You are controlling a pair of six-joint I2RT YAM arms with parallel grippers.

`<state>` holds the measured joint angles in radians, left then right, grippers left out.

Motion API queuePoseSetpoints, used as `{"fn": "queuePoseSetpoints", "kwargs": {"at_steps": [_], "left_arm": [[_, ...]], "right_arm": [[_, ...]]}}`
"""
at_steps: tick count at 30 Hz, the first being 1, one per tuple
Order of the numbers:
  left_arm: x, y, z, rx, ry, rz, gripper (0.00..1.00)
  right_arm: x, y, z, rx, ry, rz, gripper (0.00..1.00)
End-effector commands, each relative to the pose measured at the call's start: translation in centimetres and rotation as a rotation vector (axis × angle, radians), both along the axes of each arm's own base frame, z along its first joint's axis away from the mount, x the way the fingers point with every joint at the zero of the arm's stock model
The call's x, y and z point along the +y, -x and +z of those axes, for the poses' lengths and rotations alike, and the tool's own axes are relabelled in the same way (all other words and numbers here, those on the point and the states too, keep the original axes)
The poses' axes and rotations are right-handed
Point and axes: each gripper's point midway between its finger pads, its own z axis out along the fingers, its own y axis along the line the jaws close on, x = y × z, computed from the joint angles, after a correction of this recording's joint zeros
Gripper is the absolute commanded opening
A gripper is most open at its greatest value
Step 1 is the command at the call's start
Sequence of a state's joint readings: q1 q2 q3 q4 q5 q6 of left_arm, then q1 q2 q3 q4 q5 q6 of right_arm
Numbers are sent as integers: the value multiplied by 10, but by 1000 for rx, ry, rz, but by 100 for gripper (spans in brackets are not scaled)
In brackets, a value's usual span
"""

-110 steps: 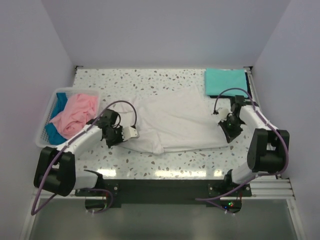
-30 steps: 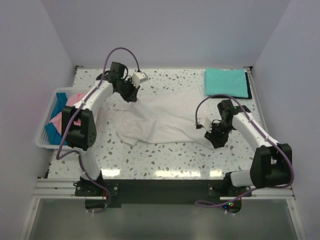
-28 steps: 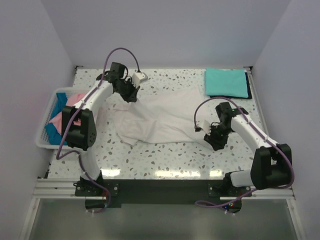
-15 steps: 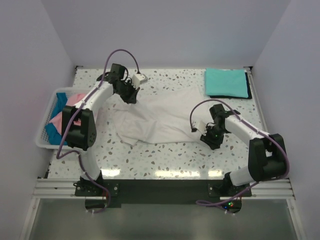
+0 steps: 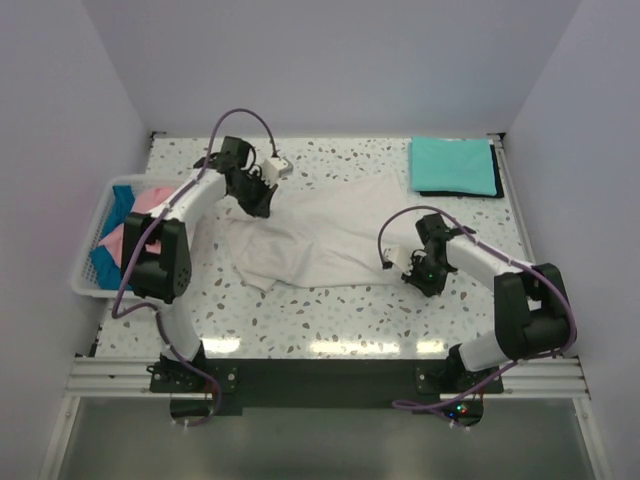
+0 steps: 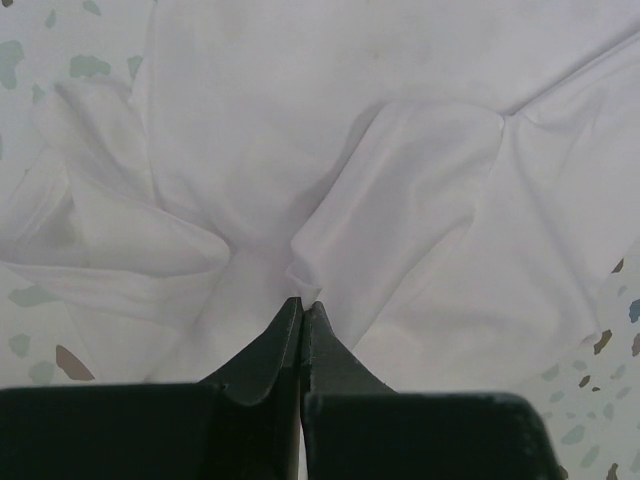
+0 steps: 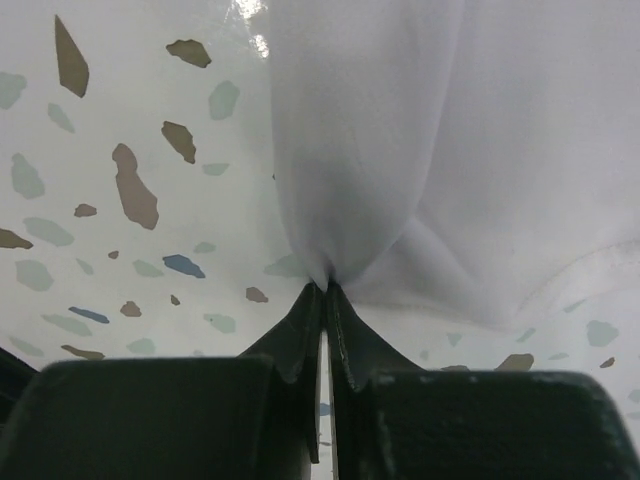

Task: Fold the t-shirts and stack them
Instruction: Flatten the tshirt out

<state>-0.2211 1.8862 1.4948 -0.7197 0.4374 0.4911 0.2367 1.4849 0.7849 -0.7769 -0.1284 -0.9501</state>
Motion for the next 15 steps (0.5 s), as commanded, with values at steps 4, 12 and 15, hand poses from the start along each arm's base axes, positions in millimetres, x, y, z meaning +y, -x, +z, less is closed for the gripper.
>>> {"fn": "queuePoseSetpoints", "kwargs": {"at_steps": [4,12,15], "left_arm": [[13,-19,69,-161,85,76,0],[38,-62,190,-425,194,145,0],[45,-61,241,-544,228,185,0]], "right_arm": [[0,-48,43,-199,4,-56,0],[16,-136,200,-616,-141,-230,0],[12,-149,258,-779,-183,-301,0]]}}
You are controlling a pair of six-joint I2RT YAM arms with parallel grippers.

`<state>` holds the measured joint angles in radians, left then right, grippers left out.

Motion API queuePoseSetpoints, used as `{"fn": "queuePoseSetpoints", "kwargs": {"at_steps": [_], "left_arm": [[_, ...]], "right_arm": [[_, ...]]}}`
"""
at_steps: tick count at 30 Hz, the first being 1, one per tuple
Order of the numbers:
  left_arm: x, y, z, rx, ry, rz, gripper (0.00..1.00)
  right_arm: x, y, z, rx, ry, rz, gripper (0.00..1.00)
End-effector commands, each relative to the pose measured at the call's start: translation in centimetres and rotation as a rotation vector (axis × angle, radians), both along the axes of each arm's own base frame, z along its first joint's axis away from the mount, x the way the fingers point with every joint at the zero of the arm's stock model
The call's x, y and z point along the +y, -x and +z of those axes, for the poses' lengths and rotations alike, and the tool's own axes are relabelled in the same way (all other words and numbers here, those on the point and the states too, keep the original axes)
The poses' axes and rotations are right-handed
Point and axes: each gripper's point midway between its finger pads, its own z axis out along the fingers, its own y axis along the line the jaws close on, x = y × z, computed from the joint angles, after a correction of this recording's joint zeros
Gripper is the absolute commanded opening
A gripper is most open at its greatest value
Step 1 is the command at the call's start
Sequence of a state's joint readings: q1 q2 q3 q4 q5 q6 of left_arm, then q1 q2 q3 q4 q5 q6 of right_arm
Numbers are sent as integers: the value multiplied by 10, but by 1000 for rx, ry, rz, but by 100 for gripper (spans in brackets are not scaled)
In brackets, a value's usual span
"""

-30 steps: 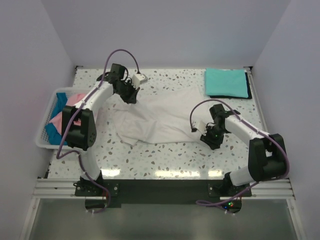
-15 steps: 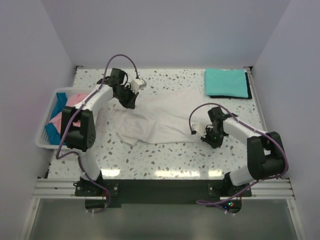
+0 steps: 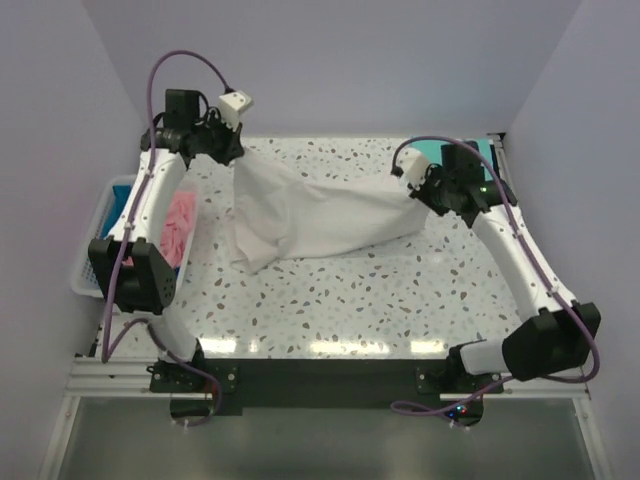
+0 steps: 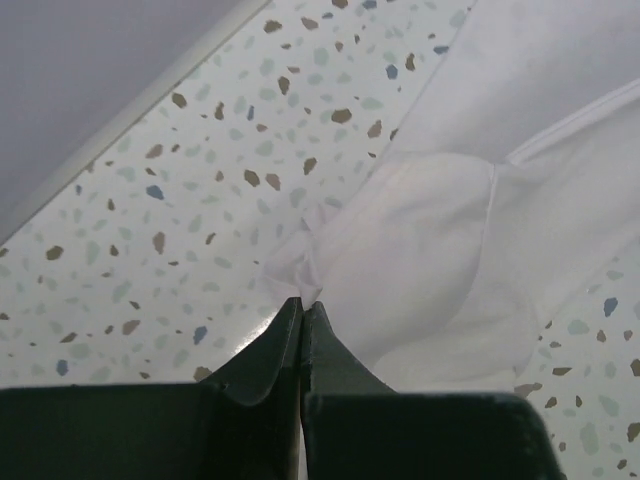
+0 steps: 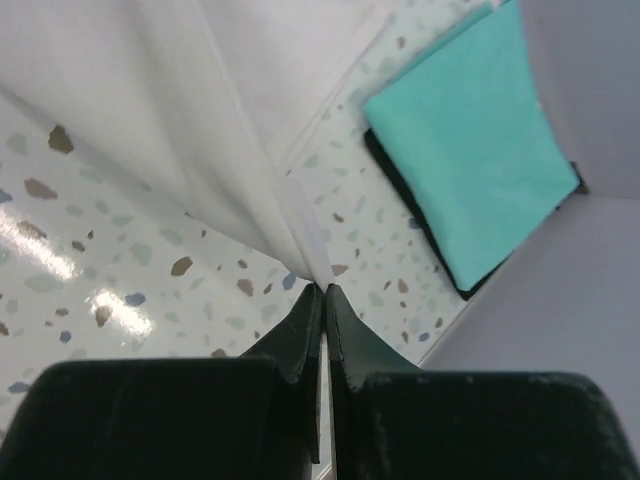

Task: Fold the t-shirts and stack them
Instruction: Flatten the tshirt out

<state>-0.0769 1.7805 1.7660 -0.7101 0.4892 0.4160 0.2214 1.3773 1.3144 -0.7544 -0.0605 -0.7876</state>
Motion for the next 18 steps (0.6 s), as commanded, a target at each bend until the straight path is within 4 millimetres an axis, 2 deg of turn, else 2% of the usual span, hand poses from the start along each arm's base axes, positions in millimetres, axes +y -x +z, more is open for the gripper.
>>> {"fn": "queuePoseSetpoints", "kwargs": {"at_steps": [1,2,3,4,5,6,7,8,9,10,11,12,13,14,16,17,18], "left_arm": [[4,4,106,-248,81,44,0],[7,11,134,-328,90,60,0],[8,18,150,-363,111,75,0],[11,24,156,-384,113,92,0],[14,43,183,-455,124,101,0],[15,51,200,-504,143,116,0],[19,60,204,-523,145,138,0],[21,85,232,-609,162,141,0],[22,99,243,-649,170,144,0],[25,107,235,-650,171,167,0],[30,141,266,-760,192,181,0],[33,156,272,-802,197,190,0],[35,164,262,-810,195,205,0],[40,200,287,-924,213,215,0],[52,223,293,-985,212,277,0],[57,251,306,-1054,216,293,0],[63,262,311,-1081,214,317,0]], "right_arm": [[-8,-6,74,-196,-83,-119,0],[-7,-7,93,-245,-105,-123,0],[-11,-5,106,-284,-107,-144,0],[-14,3,125,-332,-127,-153,0],[-15,9,142,-376,-143,-158,0],[-17,14,153,-405,-151,-166,0],[-23,26,171,-460,-166,-182,0],[-27,33,182,-497,-173,-195,0],[-29,40,191,-527,-181,-199,0],[-36,57,210,-594,-195,-217,0],[-39,66,217,-620,-202,-223,0],[-43,76,226,-653,-209,-233,0],[-50,95,241,-707,-223,-245,0],[-54,107,251,-743,-233,-250,0],[-61,126,265,-798,-240,-261,0],[-66,148,283,-866,-262,-262,0],[-69,157,290,-888,-265,-264,0]]}}
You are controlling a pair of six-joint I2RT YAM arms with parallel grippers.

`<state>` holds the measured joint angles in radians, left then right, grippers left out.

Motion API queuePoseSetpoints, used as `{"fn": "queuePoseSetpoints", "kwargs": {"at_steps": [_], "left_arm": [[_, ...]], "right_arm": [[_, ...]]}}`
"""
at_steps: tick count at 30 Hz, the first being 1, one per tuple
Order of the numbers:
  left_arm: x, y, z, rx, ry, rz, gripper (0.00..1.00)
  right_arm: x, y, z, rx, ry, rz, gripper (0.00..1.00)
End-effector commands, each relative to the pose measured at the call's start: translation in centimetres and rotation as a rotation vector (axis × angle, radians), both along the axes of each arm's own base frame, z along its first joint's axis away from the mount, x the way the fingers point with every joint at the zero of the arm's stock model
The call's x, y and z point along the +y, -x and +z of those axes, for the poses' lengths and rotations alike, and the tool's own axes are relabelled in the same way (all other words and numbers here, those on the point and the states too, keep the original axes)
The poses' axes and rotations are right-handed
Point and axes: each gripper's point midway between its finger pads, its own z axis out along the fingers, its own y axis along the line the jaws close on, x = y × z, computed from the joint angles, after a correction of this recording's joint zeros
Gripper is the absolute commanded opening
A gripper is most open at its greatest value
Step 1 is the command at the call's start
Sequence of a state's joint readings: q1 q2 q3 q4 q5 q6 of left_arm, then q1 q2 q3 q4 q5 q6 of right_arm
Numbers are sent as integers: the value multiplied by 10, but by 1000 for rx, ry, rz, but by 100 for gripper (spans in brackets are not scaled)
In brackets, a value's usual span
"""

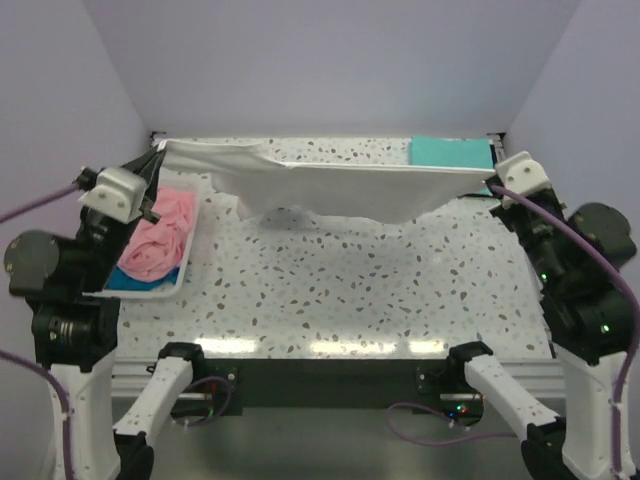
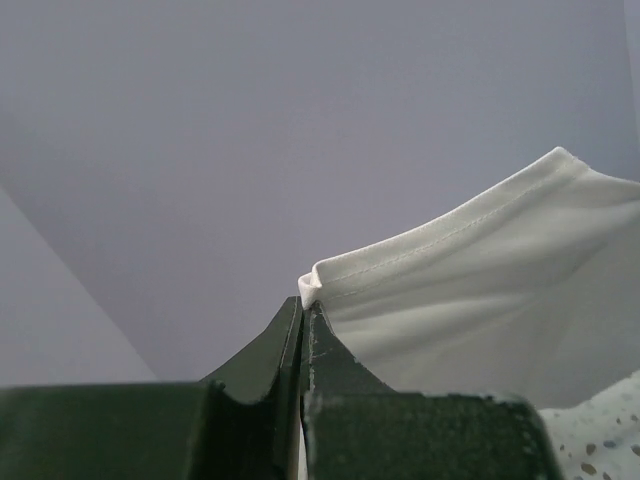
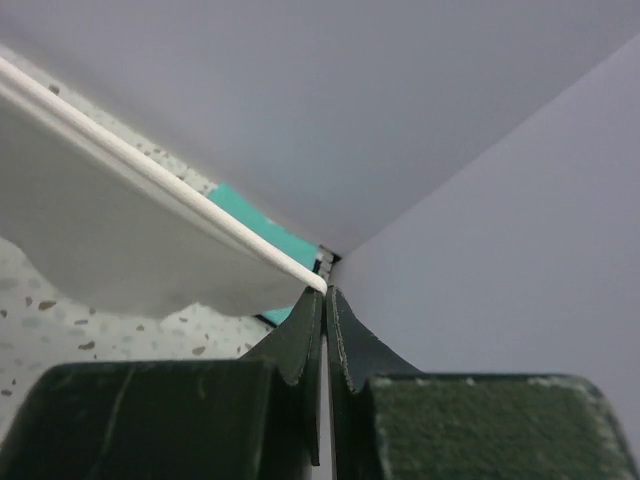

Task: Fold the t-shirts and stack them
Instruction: Flatten the tshirt out

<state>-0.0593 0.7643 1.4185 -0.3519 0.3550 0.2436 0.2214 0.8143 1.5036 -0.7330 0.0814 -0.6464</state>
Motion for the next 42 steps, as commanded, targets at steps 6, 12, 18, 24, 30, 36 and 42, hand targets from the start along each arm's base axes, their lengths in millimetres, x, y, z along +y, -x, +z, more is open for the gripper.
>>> {"fn": "queuePoseSetpoints", "kwargs": {"at_steps": [6,12,18,24,30,36,42], "left_arm": [[43,84,64,-250,66,207,0],[47,73,79,-229,-20,250,0],[31,6,22,-10,-127,178,0],[11,-65,-129,324,-184,64,0],[-1,-117,-233,491,-187,-4,0],[-4,-192,-337,728,-185,-12,0],[-4,-259,-362,798,-171,13,0]], "right_arm": [[-31,91,98,-276,-76,-59,0],[-29,87,102,-249,-2,-47,0],[-16,29,47,-110,122,-24,0],[9,-37,-68,82,241,73,0],[26,-93,-181,251,268,119,0],[42,-139,-281,406,328,201,0],[34,-200,-308,473,304,197,0]]}}
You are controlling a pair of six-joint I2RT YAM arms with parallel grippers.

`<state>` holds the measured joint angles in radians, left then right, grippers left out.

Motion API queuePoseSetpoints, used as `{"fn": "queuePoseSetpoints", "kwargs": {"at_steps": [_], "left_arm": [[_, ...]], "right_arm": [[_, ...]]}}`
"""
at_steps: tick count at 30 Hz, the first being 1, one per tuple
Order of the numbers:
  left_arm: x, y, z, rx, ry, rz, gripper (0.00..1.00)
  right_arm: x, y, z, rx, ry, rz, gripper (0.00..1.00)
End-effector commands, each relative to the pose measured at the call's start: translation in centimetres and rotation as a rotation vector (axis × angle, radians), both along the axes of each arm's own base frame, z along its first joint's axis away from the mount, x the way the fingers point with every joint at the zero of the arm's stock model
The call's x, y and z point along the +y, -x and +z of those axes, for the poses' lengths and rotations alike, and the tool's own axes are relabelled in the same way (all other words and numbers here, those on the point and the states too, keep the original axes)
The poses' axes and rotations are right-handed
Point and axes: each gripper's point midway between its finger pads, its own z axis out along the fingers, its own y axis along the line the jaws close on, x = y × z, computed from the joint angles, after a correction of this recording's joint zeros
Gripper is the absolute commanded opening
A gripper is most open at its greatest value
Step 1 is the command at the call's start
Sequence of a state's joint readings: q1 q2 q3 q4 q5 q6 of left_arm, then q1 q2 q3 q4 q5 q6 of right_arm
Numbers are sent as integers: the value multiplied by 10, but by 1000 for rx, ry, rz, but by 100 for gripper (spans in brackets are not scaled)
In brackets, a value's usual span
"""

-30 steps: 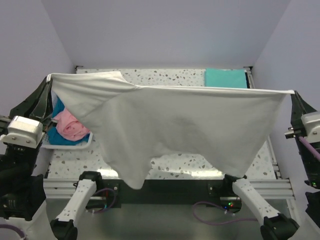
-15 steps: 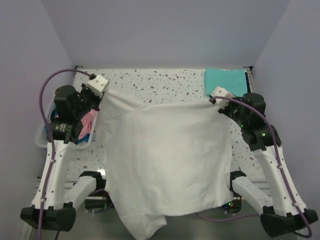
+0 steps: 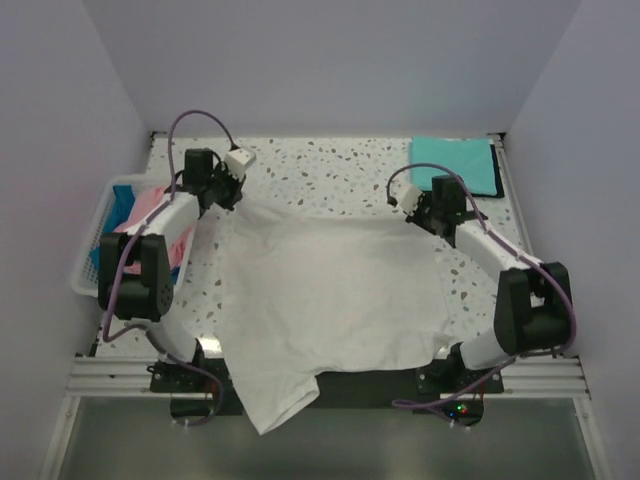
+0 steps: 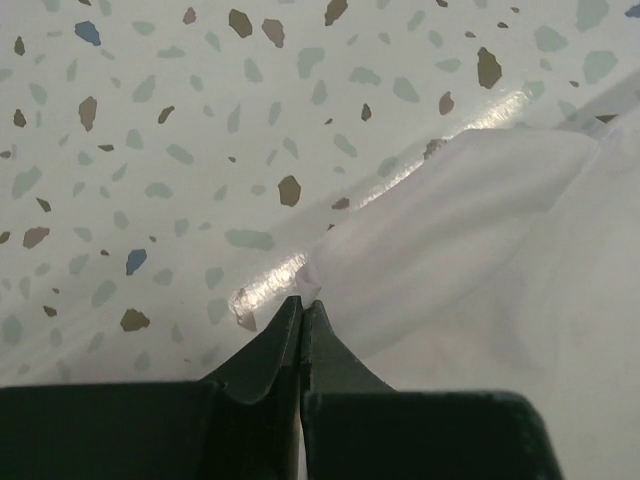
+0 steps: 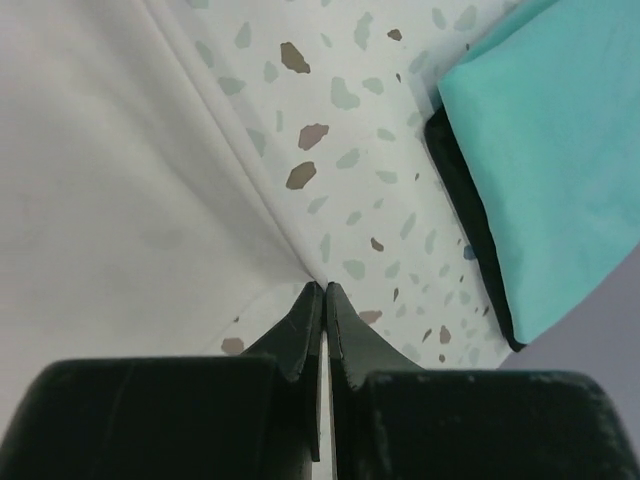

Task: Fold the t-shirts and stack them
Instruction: Flatten the tshirt out, then fold the tshirt

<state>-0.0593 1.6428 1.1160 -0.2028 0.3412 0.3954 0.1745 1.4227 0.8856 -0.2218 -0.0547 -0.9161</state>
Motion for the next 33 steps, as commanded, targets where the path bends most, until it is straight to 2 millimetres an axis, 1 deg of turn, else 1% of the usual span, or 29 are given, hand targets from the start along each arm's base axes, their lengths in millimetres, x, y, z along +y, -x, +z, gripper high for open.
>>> {"fn": "queuePoseSetpoints", "kwargs": {"at_steps": [1,2,3,4,5,6,7,8,9,10,11,12,13,15,16,17,18,20,21,22,23,24,26,27,28,29,30,33], "left_arm": [[0,-61,38,-153,26,35,0],[1,-69,36,-153,21,42,0],[3,-81,46,-179,14,51,0],[4,-88,35,-160,9,56,0],[4,-94,34,-161,3,59,0],[7,-103,41,-181,-8,69,0],[8,-107,33,-171,-19,68,0],[9,-113,32,-174,-27,71,0],[9,-115,30,-175,-32,71,0],[10,-116,29,-170,-36,70,0],[9,-116,28,-163,-34,67,0],[7,-118,31,-164,-28,61,0],[6,-117,29,-155,-25,60,0],[5,-113,29,-146,-15,61,0],[5,-109,31,-137,-14,56,0],[5,-104,29,-123,-14,57,0],[3,-100,36,-130,-11,53,0],[0,-87,37,-103,-11,43,0],[-4,-77,33,-81,-12,30,0],[-6,-68,45,-89,-12,20,0],[-11,-56,40,-70,-22,1,0],[-14,-47,56,-96,-25,-13,0],[-21,-28,59,-91,-49,-47,0],[-28,-13,62,-93,-61,-66,0],[-30,-1,58,-69,-85,-88,0],[-38,12,52,-49,-97,-115,0],[-41,22,57,-56,-107,-124,0],[-47,55,48,-9,-145,-167,0]], "right_arm": [[-1,-74,38,-162,-53,4,0],[-1,-82,37,-153,-67,10,0],[-2,-88,30,-129,-70,8,0],[-4,-103,42,-153,-77,5,0],[0,-109,26,-113,-87,17,0],[0,-112,23,-97,-89,24,0],[2,-120,30,-109,-96,28,0],[5,-122,17,-75,-98,45,0],[5,-125,15,-68,-100,47,0],[6,-130,17,-75,-101,51,0],[8,-131,14,-67,-101,54,0],[7,-131,7,-49,-96,57,0],[8,-134,10,-57,-98,58,0],[7,-133,8,-44,-100,60,0],[6,-133,10,-41,-105,68,0],[6,-132,11,-39,-105,72,0],[6,-129,10,-31,-101,80,0],[5,-126,16,-34,-105,94,0],[4,-121,14,-17,-101,103,0],[3,-118,18,-16,-101,110,0],[4,-115,18,-8,-104,125,0],[4,-110,17,8,-99,136,0],[5,-104,23,10,-100,154,0],[5,-100,21,26,-96,161,0],[4,-97,22,32,-94,167,0],[5,-94,26,28,-88,182,0],[5,-89,26,42,-87,186,0],[2,-78,28,55,-67,208,0]]}}
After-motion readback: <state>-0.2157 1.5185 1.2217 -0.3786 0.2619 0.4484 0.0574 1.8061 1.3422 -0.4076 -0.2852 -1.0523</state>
